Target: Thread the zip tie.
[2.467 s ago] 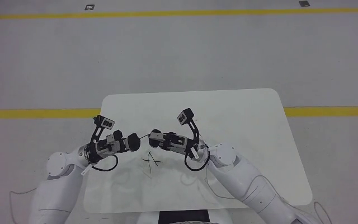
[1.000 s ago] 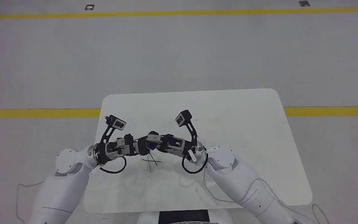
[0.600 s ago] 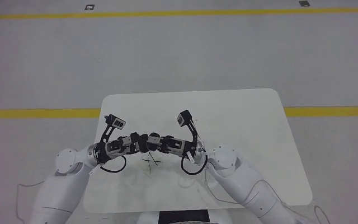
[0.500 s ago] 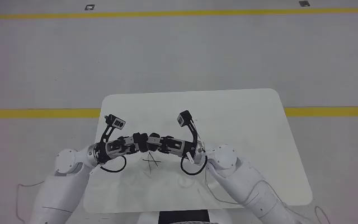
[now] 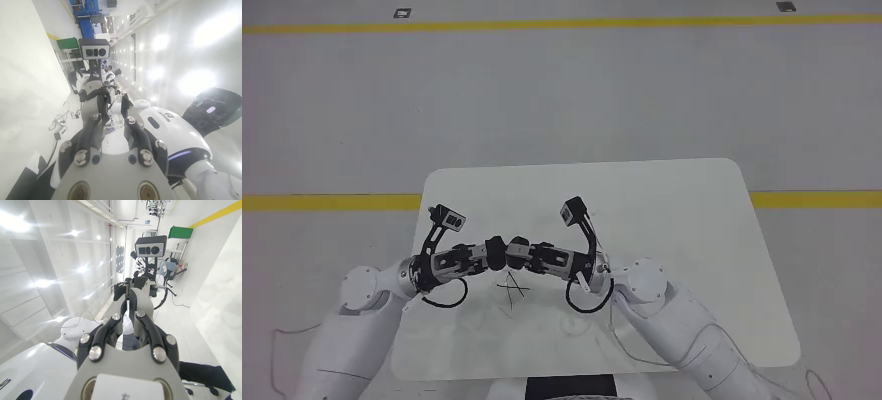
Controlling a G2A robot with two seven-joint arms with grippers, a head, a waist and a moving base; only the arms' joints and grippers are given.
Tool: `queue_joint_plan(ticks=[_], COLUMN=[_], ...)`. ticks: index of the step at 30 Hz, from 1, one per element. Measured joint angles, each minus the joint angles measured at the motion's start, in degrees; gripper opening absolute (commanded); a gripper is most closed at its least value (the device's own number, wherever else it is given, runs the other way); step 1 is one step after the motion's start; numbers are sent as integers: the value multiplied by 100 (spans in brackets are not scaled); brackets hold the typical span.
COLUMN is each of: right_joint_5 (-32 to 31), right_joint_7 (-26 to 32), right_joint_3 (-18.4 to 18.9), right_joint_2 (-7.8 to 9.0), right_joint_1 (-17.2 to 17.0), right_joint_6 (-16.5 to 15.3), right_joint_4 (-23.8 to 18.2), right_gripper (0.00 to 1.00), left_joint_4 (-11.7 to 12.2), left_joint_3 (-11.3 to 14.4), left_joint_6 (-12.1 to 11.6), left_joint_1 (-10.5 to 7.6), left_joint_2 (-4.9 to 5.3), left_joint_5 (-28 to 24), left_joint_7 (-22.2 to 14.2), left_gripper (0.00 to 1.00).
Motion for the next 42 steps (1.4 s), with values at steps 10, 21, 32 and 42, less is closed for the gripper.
queue_joint_plan(ticks=[10, 21, 32, 42], right_joint_5=[35, 115, 499, 741], right_joint_7=[21, 100, 448, 750], right_joint_3=[61, 87, 203, 199], right_joint_2=[6, 2, 21, 10], right_joint_1=[-17, -14, -75, -9], right_joint_6=[13, -31, -186, -343], right_joint_4=[8, -1, 79, 268], right_gripper=[0, 49, 100, 23], left_joint_4=[-12, 33, 119, 199], left_joint_3=[1, 50, -51, -87], left_joint_6=[0, 0, 25, 271], left_joint_1=[0, -40, -2, 1], left_joint_2=[6, 21, 60, 103], left_joint_5=[5, 30, -130, -374], left_joint_7=[8, 36, -219, -645], left_gripper=[0, 0, 0, 0])
